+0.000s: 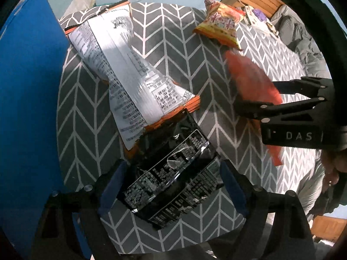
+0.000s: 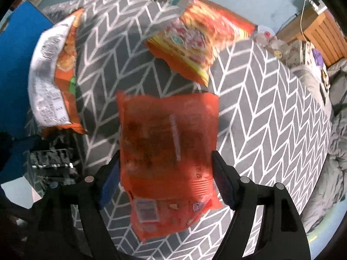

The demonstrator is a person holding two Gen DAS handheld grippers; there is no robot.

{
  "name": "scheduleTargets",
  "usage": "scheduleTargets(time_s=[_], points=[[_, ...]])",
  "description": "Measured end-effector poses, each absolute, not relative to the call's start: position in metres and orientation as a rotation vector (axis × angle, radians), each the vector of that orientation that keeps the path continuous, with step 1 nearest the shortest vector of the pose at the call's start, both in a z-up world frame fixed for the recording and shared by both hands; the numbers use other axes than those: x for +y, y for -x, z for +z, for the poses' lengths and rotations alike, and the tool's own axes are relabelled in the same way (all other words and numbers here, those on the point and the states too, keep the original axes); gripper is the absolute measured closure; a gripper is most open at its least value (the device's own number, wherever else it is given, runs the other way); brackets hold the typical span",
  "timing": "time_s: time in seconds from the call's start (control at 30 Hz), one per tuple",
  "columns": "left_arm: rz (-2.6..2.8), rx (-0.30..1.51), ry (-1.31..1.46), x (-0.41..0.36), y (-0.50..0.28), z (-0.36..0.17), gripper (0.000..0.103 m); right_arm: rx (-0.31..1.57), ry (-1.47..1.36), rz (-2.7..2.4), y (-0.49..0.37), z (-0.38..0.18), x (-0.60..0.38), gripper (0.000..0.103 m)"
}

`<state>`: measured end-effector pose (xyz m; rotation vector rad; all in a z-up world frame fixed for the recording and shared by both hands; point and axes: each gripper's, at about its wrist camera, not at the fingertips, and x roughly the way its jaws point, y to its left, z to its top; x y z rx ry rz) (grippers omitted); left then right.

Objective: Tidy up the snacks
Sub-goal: 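Grasp the red-orange bag with the right gripper while the left reaches the black bag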

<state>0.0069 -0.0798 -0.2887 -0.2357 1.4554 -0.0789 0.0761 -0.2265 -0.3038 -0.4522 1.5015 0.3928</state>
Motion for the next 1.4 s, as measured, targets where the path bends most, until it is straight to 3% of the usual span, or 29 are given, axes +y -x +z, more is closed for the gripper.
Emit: scheduleTargets(time_s=[0.2, 0.4, 0.57, 0.63, 0.67, 0.73, 0.87, 1.4], points=[[-0.058, 1.483, 0.224, -0.083, -0.008, -0.304, 0.009, 1.548, 0.397, 0.341, -0.086, -0.321, -0.242, 0.024], [-0.071, 1.471, 0.119, -0.099, -0.005, -0.308, 0.011, 1.548, 0.379, 0.340, -0.090, -0.322, -0.248, 0.026], [-0.090, 1.433, 0.072, -0.114, 0.001, -0.307, 0.028, 1.528, 0.391, 0.360, -0.068, -0.316, -0.252, 0.034], [-0.092, 1.424, 0.082, -0.115, 0.006, -0.304, 0.036, 1.517, 0.392, 0.357, -0.059, -0.312, -0.251, 0.042], [-0.089, 1.423, 0.097, -0.114, 0.007, -0.303, 0.040, 1.509, 0.389, 0.355, -0.059, -0.312, -0.254, 0.052], [-0.085, 1.417, 0.128, -0.110, 0.008, -0.302, 0.046, 1.514, 0.361, 0.357, -0.057, -0.310, -0.258, 0.055], [-0.095, 1.391, 0.178, -0.095, 0.018, -0.288, 0.070, 1.498, 0.352, 0.358, -0.047, -0.306, -0.260, 0.061], [-0.116, 1.341, 0.270, -0.069, 0.028, -0.247, 0.084, 1.430, 0.255, 0.380, -0.020, -0.262, -0.253, 0.062]])
